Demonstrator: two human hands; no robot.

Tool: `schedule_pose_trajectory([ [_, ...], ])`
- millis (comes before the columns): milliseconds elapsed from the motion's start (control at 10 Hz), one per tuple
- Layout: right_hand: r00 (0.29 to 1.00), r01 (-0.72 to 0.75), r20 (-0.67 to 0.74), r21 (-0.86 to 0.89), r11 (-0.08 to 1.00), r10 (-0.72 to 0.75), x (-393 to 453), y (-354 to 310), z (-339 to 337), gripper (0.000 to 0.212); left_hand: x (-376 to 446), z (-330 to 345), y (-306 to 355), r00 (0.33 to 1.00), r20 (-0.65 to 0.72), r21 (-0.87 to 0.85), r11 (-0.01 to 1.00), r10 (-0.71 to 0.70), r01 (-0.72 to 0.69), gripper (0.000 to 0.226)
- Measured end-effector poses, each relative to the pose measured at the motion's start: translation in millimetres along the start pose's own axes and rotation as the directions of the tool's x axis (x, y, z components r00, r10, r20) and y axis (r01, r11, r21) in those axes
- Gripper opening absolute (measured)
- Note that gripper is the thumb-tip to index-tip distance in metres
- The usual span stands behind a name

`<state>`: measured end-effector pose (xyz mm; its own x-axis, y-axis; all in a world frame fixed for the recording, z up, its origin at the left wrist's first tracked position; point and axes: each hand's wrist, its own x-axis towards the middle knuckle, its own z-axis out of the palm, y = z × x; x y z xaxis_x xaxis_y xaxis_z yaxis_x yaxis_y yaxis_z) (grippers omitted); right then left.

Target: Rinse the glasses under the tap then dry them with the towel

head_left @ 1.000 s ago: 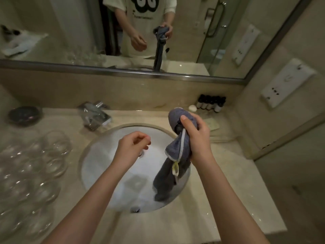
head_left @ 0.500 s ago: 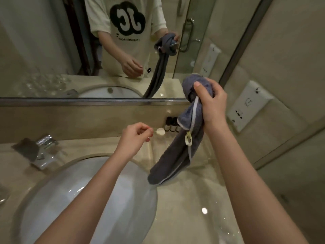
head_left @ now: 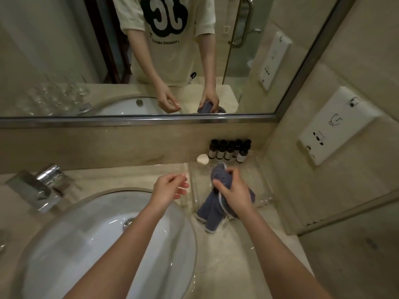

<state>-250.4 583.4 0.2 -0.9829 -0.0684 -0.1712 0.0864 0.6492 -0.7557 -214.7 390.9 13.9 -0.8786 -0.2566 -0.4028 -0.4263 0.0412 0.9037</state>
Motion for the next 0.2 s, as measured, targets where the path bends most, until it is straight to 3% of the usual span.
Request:
schedule_pose_trajectory([
  [100, 0.986, 0.128, 0.139, -0.272, 0.954, -0.092, 11.3, 14.5, 18.7, 0.058, -0.8, -2.5, -8.6, 1.000, 0.023, 0.140, 0.990, 0.002, -0.005, 0.030],
  [200, 0.988, 0.046, 0.153, -0.489, 0.871, 0.033, 14.7, -8.5, 15.8, 0.059, 1.7, -11.4, 2.8, 0.999, 0.032, 0.111, 0.994, 0.003, -0.007, 0.032],
])
